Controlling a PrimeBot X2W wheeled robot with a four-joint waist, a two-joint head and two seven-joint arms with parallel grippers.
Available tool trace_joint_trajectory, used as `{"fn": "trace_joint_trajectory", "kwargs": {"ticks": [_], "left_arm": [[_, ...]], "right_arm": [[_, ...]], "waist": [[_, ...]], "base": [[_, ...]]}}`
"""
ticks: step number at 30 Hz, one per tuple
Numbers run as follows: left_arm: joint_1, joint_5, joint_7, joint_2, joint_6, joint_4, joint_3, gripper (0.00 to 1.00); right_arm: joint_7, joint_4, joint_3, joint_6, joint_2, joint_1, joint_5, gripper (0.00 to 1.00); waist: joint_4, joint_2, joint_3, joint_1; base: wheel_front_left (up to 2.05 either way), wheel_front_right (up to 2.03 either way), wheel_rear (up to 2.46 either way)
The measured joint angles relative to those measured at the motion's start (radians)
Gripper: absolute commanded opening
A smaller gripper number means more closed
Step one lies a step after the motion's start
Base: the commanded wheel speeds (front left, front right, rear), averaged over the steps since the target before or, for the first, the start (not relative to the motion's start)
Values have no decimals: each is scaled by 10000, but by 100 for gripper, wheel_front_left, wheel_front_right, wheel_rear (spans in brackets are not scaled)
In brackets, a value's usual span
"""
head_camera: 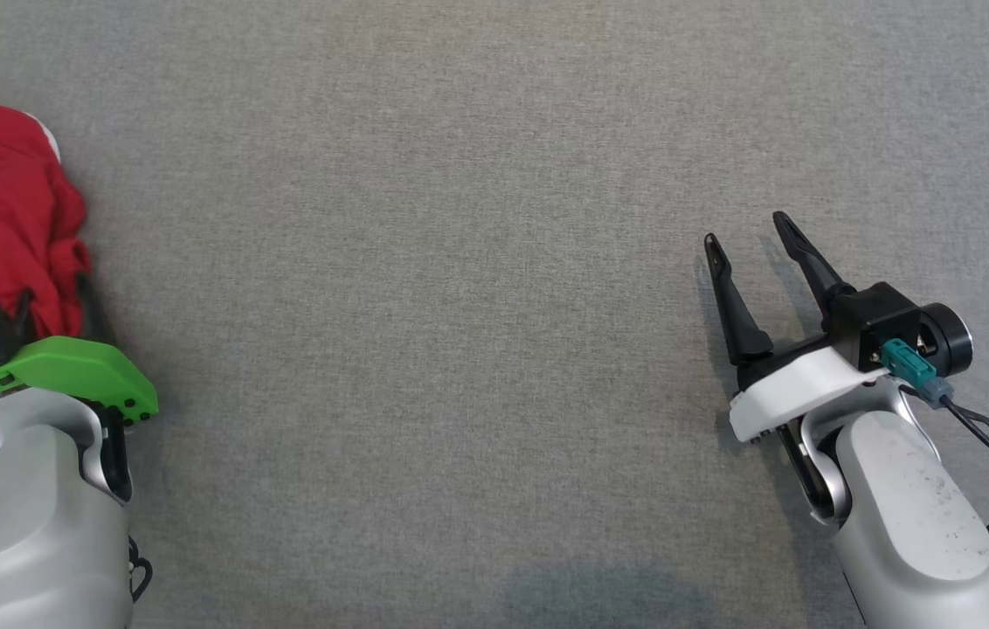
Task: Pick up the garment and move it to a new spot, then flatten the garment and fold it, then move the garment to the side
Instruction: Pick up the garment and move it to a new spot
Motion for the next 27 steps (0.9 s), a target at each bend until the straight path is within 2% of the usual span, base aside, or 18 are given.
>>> {"fn": "trace_joint_trajectory", "kwargs": {"ticks": [3, 12, 19, 27], "left_arm": [[-8, 73, 0, 33, 29, -307, 23, 0], [38, 508, 0, -171, -341, -1714, -307, 0], [113, 800, 2, -610, -589, -2441, -1057, 0], [250, 817, 2, -1062, -723, -2824, -2395, 0]], "right_arm": [[0, 2, -90, 0, 33, 0, 23, 100], [0, 169, -272, 0, 364, 169, 132, 100], [0, 240, -359, 0, 593, 327, 290, 100], [0, 295, -420, 0, 711, 444, 474, 100]], "waist": [[-187, 0, 52, 0], [-342, 0, -419, 0], [-727, 0, -776, 0], [-1560, 0, -990, 0]], "base": [[0, 0, 0], [0, 0, 0], [0, 0, 0], [0, 0, 0]]}}
